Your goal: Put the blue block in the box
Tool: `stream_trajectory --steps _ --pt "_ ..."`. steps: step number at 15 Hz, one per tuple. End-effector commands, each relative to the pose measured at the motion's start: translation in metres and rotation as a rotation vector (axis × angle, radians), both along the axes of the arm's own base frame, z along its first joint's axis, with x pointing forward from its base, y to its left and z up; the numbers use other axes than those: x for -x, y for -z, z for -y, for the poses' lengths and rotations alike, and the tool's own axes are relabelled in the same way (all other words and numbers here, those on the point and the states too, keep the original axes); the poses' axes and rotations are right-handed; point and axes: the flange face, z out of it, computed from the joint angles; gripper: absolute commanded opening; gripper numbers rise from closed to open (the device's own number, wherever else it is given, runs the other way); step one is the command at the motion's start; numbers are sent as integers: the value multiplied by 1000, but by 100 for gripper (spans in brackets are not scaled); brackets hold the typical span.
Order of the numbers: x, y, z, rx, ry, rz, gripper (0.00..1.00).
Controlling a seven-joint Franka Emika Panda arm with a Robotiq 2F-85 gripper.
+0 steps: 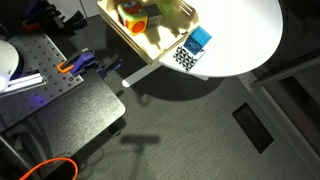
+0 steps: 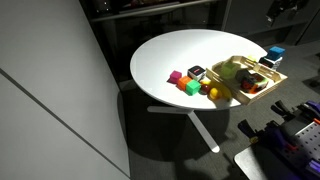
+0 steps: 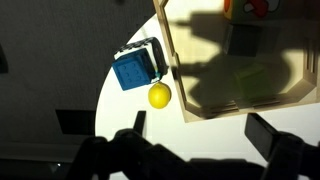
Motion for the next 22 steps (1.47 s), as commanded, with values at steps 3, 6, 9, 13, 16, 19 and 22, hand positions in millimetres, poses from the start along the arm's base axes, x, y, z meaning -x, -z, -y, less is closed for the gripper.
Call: stream_trajectory --steps 3,6,9,13,16,19,22 --pt "-29 12 39 -54 53 -45 100" --pt "-36 22 59 -102 71 -83 100" --pt "-44 29 78 -144 41 -112 100" --pt "-50 36 100 -188 -47 -135 100" --pt "-50 45 114 -205 -110 -164 100" --pt "-46 61 123 -192 -143 -190 100" --pt "-41 80 129 -177 -146 -213 100"
